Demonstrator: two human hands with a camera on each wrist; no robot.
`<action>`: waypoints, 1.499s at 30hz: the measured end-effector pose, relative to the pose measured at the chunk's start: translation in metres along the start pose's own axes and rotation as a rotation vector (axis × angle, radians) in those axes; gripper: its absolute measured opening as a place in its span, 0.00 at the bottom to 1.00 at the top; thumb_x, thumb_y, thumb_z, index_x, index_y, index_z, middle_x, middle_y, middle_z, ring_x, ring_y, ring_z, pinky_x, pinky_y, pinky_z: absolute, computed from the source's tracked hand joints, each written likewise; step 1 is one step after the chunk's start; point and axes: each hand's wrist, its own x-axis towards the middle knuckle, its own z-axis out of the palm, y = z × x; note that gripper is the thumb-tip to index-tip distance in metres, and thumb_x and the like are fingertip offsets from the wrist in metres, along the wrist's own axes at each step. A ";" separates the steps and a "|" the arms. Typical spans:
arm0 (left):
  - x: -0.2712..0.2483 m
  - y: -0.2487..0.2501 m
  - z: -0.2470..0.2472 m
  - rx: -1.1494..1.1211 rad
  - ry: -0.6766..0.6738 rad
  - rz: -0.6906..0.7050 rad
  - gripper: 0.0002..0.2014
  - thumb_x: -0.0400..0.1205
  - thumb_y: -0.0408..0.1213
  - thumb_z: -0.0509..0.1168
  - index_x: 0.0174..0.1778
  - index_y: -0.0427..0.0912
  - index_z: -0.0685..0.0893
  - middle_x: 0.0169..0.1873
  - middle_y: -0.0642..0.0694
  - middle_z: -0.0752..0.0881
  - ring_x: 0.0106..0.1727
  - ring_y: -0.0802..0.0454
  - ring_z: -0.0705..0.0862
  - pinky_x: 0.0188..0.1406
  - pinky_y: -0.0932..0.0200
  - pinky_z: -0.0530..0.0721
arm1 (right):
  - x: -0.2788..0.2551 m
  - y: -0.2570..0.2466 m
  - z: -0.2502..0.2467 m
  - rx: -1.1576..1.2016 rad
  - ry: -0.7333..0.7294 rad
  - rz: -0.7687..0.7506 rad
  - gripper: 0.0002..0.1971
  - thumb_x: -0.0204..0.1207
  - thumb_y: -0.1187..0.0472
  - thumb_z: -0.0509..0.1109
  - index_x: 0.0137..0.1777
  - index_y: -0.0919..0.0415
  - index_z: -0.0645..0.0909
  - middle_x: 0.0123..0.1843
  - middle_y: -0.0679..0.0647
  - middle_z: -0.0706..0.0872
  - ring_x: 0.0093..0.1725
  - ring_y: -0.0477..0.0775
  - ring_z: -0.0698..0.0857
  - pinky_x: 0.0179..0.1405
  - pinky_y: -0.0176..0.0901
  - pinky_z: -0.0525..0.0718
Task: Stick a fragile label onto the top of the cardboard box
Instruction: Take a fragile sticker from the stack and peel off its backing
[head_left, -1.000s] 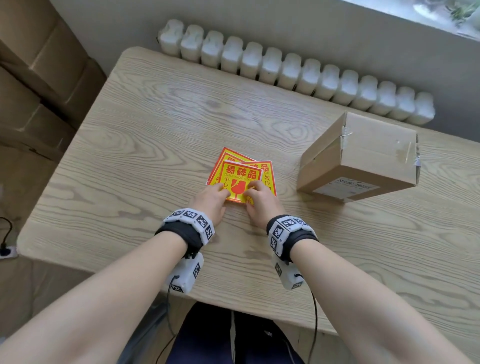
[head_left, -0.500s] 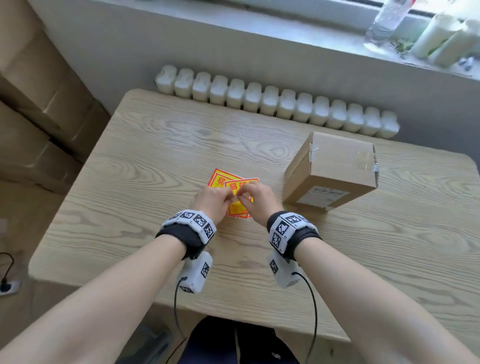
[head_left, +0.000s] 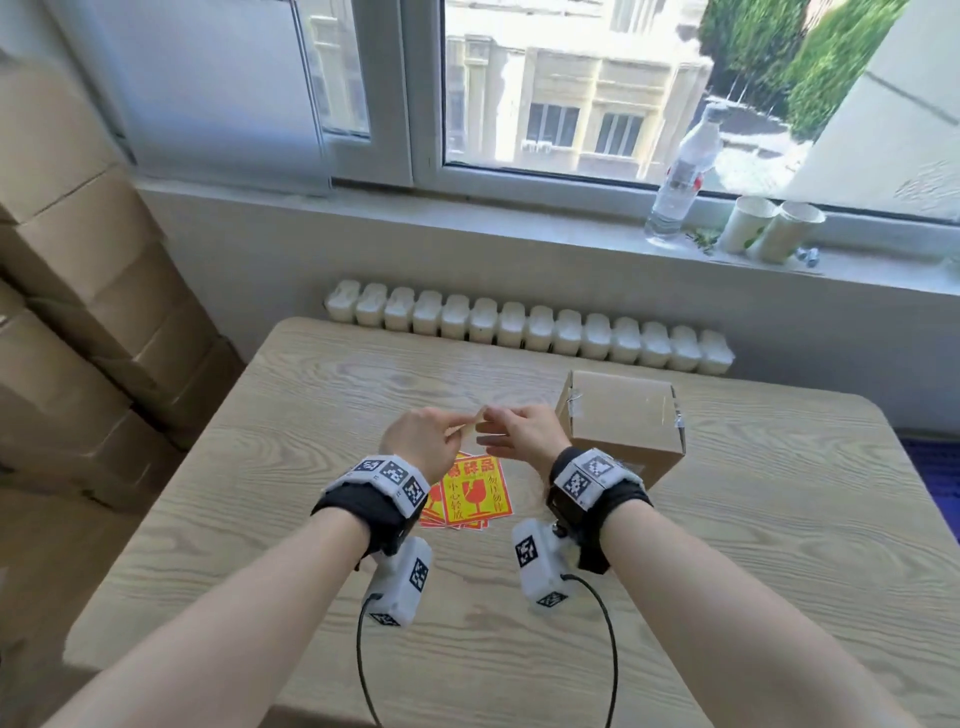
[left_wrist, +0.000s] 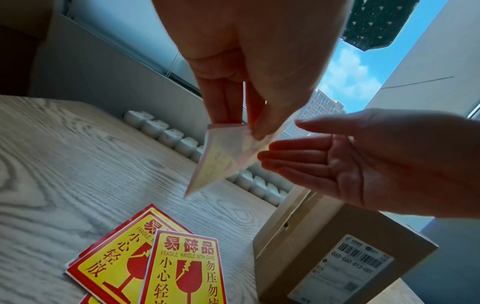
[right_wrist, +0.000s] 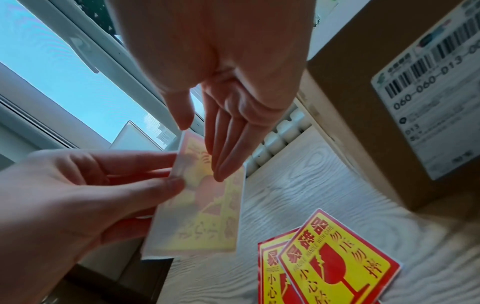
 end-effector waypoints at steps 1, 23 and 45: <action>0.000 0.002 -0.001 0.004 -0.002 0.015 0.15 0.81 0.43 0.61 0.63 0.58 0.84 0.59 0.47 0.90 0.59 0.47 0.88 0.58 0.50 0.85 | -0.001 -0.003 -0.001 0.049 -0.006 -0.007 0.16 0.81 0.60 0.62 0.59 0.74 0.80 0.41 0.57 0.85 0.36 0.51 0.84 0.33 0.33 0.86; 0.008 0.015 -0.017 -0.217 0.137 0.101 0.17 0.80 0.39 0.67 0.65 0.42 0.84 0.59 0.43 0.90 0.57 0.51 0.89 0.61 0.58 0.86 | -0.002 -0.018 -0.004 0.395 -0.114 -0.076 0.10 0.81 0.68 0.60 0.50 0.73 0.82 0.42 0.63 0.86 0.35 0.51 0.89 0.38 0.39 0.90; 0.006 0.023 -0.017 -0.185 0.135 0.104 0.18 0.79 0.40 0.67 0.65 0.43 0.84 0.58 0.44 0.90 0.55 0.52 0.90 0.59 0.59 0.86 | -0.004 -0.024 -0.003 0.310 -0.063 -0.074 0.12 0.81 0.69 0.59 0.43 0.70 0.83 0.41 0.63 0.85 0.40 0.56 0.86 0.38 0.36 0.89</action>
